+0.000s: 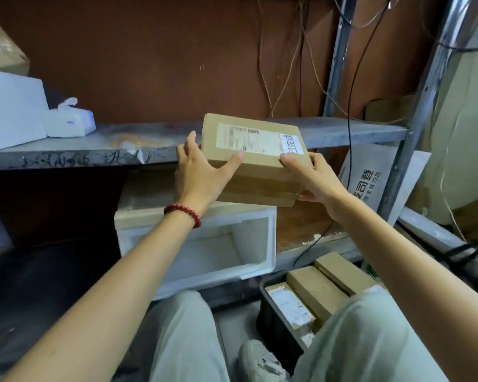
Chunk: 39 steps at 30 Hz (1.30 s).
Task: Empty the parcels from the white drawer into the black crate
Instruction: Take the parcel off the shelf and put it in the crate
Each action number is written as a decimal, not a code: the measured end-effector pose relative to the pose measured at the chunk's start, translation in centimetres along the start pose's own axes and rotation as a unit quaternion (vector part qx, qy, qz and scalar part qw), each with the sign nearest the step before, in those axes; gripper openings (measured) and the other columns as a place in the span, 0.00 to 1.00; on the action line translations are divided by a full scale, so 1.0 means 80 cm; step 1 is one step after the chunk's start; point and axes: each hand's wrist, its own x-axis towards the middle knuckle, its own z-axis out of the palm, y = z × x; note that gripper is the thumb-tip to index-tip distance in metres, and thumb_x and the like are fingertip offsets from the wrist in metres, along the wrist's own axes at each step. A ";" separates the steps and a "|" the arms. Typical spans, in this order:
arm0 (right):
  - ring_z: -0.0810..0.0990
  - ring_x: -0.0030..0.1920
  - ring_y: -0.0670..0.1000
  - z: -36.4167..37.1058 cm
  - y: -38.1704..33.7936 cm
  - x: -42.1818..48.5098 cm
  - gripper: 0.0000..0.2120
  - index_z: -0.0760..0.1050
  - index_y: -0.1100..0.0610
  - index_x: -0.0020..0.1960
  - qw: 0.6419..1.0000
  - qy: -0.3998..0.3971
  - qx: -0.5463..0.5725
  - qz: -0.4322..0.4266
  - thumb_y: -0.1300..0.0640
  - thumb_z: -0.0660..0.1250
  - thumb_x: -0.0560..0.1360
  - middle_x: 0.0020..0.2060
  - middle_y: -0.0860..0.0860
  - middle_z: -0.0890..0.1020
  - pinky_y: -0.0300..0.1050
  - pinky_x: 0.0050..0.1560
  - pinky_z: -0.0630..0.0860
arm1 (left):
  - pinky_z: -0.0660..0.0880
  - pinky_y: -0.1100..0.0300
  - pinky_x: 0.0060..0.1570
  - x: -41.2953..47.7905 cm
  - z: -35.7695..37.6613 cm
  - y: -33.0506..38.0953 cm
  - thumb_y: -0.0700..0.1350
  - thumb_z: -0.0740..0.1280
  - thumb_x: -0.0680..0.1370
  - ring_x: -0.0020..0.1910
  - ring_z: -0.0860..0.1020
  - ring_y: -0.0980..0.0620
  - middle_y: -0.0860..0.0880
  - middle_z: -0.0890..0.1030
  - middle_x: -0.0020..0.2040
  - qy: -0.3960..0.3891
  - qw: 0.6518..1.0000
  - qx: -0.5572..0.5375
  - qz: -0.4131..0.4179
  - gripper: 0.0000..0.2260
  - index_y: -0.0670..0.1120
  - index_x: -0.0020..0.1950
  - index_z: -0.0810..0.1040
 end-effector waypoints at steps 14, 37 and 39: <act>0.78 0.54 0.52 0.025 0.175 -0.039 0.51 0.63 0.56 0.70 0.960 -0.129 -0.036 0.247 0.32 0.74 0.55 0.57 0.51 0.76 0.49 0.46 0.79 | 0.69 0.58 0.55 -0.094 0.074 -0.123 0.66 0.65 0.72 0.64 0.69 0.53 0.51 0.70 0.67 -0.159 0.987 0.022 -0.006 0.33 0.54 0.74 0.64; 0.77 0.55 0.41 0.076 0.248 -0.064 0.31 0.61 0.50 0.61 0.995 -0.025 0.023 0.093 0.48 0.76 0.68 0.56 0.43 0.74 0.42 0.51 0.80 | 0.72 0.61 0.38 -0.138 0.133 -0.184 0.70 0.66 0.67 0.47 0.75 0.53 0.56 0.75 0.50 -0.104 0.970 0.027 -0.219 0.34 0.49 0.61 0.63; 0.79 0.54 0.41 0.071 0.241 -0.065 0.30 0.64 0.50 0.62 0.994 -0.028 0.057 0.089 0.44 0.74 0.67 0.57 0.44 0.75 0.43 0.49 0.82 | 0.72 0.60 0.43 -0.146 0.141 -0.191 0.73 0.64 0.65 0.50 0.75 0.52 0.56 0.75 0.54 -0.130 0.961 0.013 -0.242 0.41 0.51 0.68 0.58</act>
